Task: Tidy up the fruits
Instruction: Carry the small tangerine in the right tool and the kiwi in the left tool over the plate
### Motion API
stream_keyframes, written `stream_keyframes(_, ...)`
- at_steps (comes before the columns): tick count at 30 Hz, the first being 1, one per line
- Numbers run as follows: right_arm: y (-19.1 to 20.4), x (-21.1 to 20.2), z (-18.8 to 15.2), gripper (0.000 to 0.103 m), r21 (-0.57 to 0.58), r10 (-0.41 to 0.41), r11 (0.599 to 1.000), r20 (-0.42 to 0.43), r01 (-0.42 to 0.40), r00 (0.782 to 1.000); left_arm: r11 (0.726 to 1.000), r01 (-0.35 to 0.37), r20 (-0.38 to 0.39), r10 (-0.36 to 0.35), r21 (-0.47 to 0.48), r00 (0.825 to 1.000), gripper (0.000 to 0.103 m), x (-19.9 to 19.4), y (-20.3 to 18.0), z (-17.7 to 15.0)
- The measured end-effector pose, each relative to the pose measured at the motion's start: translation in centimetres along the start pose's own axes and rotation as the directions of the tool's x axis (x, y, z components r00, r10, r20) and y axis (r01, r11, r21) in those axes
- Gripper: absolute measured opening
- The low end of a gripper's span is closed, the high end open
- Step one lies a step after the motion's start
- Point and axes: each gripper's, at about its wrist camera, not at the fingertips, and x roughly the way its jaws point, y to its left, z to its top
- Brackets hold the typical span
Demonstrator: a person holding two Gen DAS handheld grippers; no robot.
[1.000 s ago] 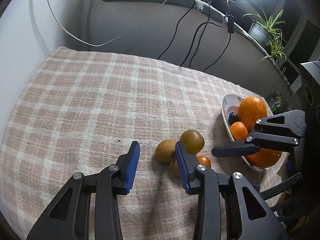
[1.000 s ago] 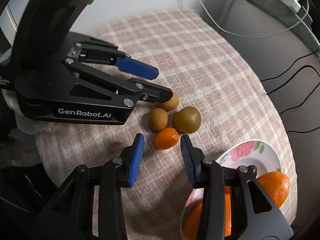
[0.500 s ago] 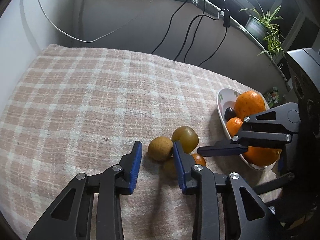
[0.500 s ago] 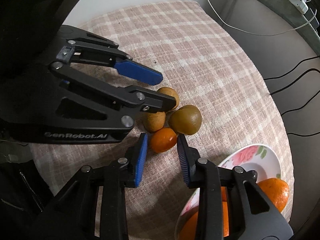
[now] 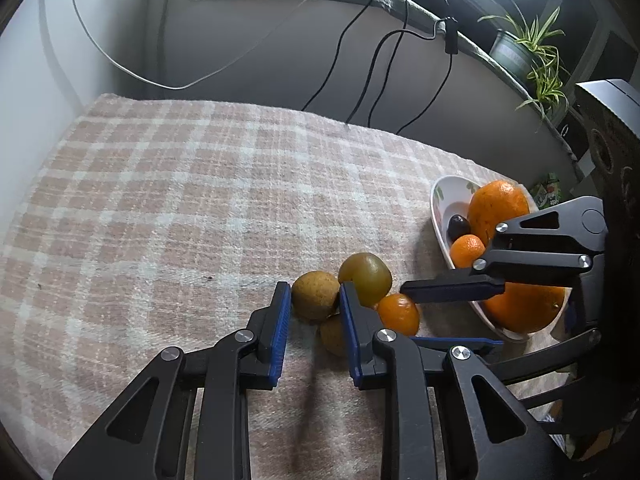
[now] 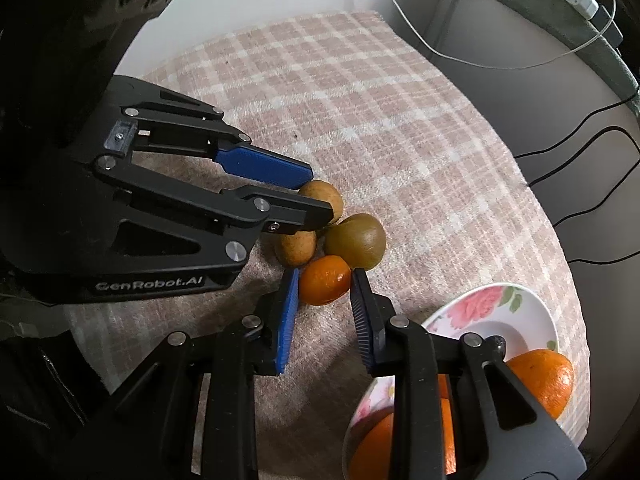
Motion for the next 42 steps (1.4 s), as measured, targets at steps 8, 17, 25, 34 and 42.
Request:
stream_keyframes(8, 0.2, -2.0, -0.5, 0.027, 0.015, 0.002, 1.000, 0.042, -0.003, 0.999, 1.000, -0.015, 0.024, 0.015, -0.010, 1.000, 0.023, -1.2, 0.0, 0.2)
stream_keyframes(17, -0.7, -4.9, -1.3, 0.027, 0.059, 0.001, 0.998, 0.110, -0.008, 0.994, 1.000, -0.018, 0.066, 0.018, -0.005, 0.998, 0.023, -3.0, -1.0, 0.7)
stream_keyframes(25, -2.5, -7.9, -3.1, 0.027, 0.113, -0.015, 0.994, 0.170, -0.004, 0.985, 1.000, -0.006, 0.091, 0.004, 0.028, 0.996, 0.023, -4.1, -3.2, 1.4)
stream_keyframes(34, -5.5, -11.0, -5.7, 0.027, 0.192, -0.054, 0.981, 0.221, 0.010, 0.974, 0.997, 0.025, 0.103, -0.032, 0.070, 0.994, 0.023, -4.2, -6.2, 2.1)
stream_keyframes(42, -7.8, -12.4, -8.1, 0.027, 0.260, -0.085, 0.965, 0.234, 0.022, 0.969, 0.992, 0.053, 0.101, -0.064, 0.114, 0.993, 0.023, -3.9, -9.0, 2.6)
